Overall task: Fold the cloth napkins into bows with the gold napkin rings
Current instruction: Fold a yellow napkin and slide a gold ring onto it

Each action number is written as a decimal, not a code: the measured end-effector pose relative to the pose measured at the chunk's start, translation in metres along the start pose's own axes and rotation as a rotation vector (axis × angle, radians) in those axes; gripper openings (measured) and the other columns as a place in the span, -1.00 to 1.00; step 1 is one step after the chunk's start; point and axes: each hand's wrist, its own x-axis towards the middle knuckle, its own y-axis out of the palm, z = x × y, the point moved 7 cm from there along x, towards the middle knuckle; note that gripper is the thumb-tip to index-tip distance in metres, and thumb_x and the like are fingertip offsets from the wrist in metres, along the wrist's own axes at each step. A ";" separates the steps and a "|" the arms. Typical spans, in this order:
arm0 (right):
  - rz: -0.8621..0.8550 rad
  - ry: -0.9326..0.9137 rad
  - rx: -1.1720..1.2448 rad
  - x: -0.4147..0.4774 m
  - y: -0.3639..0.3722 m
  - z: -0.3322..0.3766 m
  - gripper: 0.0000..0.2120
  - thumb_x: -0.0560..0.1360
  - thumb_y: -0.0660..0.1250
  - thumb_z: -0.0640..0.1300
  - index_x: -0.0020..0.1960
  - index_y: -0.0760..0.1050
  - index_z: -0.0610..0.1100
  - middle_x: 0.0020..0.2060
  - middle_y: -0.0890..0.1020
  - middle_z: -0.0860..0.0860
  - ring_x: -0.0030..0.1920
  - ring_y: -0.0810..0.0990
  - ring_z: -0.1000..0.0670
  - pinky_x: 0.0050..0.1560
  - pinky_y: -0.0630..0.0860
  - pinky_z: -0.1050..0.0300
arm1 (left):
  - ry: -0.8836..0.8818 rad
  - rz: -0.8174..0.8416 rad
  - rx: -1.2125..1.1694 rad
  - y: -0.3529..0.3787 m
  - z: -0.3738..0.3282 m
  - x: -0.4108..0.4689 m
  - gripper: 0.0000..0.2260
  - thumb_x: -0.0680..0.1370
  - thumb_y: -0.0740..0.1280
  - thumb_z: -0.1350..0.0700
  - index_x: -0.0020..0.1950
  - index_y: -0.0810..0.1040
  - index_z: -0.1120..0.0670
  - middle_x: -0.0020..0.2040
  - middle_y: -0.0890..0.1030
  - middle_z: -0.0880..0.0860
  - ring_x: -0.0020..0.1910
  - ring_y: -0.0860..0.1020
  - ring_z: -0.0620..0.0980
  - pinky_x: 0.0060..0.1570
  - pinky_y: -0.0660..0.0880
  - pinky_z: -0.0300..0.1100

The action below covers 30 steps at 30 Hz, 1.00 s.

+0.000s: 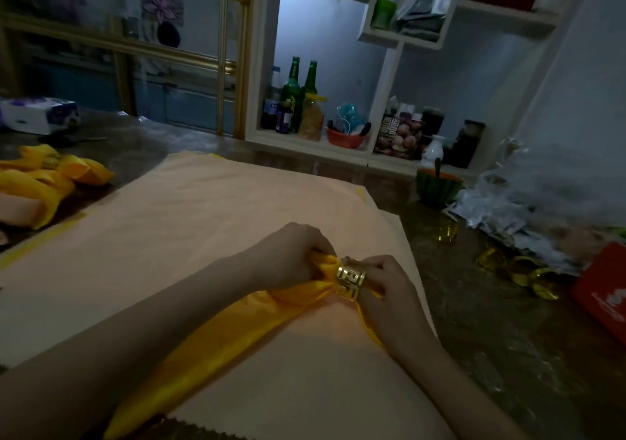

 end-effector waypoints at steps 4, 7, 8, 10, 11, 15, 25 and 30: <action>0.103 0.068 0.194 -0.004 -0.002 0.006 -0.81 0.46 0.38 -0.24 0.06 0.62 -0.11 -0.05 0.55 -0.03 -0.04 0.50 0.16 -0.10 0.36 0.46 | 0.026 0.005 0.033 0.005 -0.008 -0.004 -0.76 0.48 0.35 0.16 0.13 0.60 0.03 0.01 0.62 0.00 -0.04 0.54 -0.06 -0.03 0.52 -0.19; 0.214 0.132 0.150 -0.008 0.002 0.004 -0.83 0.44 0.41 -0.19 0.03 0.63 -0.11 -0.02 0.57 0.00 -0.04 0.52 0.14 -0.10 0.40 0.43 | 0.014 0.020 -0.007 0.014 -0.008 -0.011 -0.61 0.49 0.36 0.10 0.28 0.35 -0.04 -0.04 0.51 -0.08 -0.08 0.47 -0.11 -0.13 0.46 -0.26; 0.218 0.123 0.130 -0.007 0.001 0.006 -0.84 0.43 0.42 -0.18 0.02 0.64 -0.11 -0.02 0.56 0.03 -0.03 0.52 0.15 -0.09 0.40 0.41 | 0.021 0.040 -0.024 0.015 -0.009 -0.012 -0.54 0.49 0.36 0.11 0.33 0.26 -0.06 -0.02 0.48 -0.08 -0.08 0.47 -0.12 -0.11 0.47 -0.26; 0.176 0.073 0.131 -0.005 -0.005 0.012 -0.86 0.39 0.46 -0.18 -0.05 0.67 -0.09 -0.03 0.54 0.06 -0.04 0.50 0.18 -0.08 0.40 0.40 | 0.066 0.049 -0.027 0.011 -0.014 -0.013 -0.45 0.49 0.35 0.12 0.41 0.20 -0.05 0.10 0.45 -0.05 0.02 0.44 -0.11 0.00 0.46 -0.24; 0.157 0.055 0.140 -0.004 -0.008 0.015 -0.87 0.38 0.47 -0.19 -0.07 0.67 -0.07 -0.04 0.54 0.06 -0.04 0.49 0.19 -0.08 0.40 0.41 | 0.090 0.049 -0.048 0.008 -0.017 -0.014 -0.44 0.48 0.35 0.13 0.43 0.22 -0.04 0.17 0.42 -0.03 0.10 0.42 -0.09 0.09 0.44 -0.22; 0.142 0.021 0.088 -0.005 -0.010 0.024 -0.90 0.43 0.39 -0.26 -0.13 0.68 -0.14 -0.03 0.52 0.08 -0.01 0.46 0.24 -0.09 0.37 0.49 | 0.208 0.080 0.107 0.015 -0.025 -0.024 -0.38 0.47 0.35 -0.02 0.47 0.18 -0.08 0.33 0.34 -0.07 0.27 0.33 -0.09 0.29 0.26 -0.18; 0.309 -0.002 0.055 -0.004 -0.017 0.024 -0.84 0.41 0.40 -0.07 -0.11 0.69 -0.13 0.01 0.51 0.11 0.00 0.43 0.31 -0.06 0.35 0.51 | 0.178 -0.050 0.085 0.016 -0.021 -0.023 -0.55 0.44 0.39 -0.06 0.29 0.36 -0.07 0.15 0.50 -0.08 0.11 0.46 -0.06 0.00 0.33 -0.20; 0.140 0.112 0.262 -0.002 -0.042 0.009 -0.81 0.41 0.42 -0.30 -0.19 0.67 -0.02 -0.07 0.57 0.15 -0.03 0.53 0.26 -0.05 0.50 0.36 | 0.128 -0.133 0.102 0.002 -0.011 -0.023 -0.54 0.43 0.41 -0.08 0.26 0.35 -0.07 0.11 0.50 -0.08 0.06 0.46 -0.08 -0.10 0.29 -0.26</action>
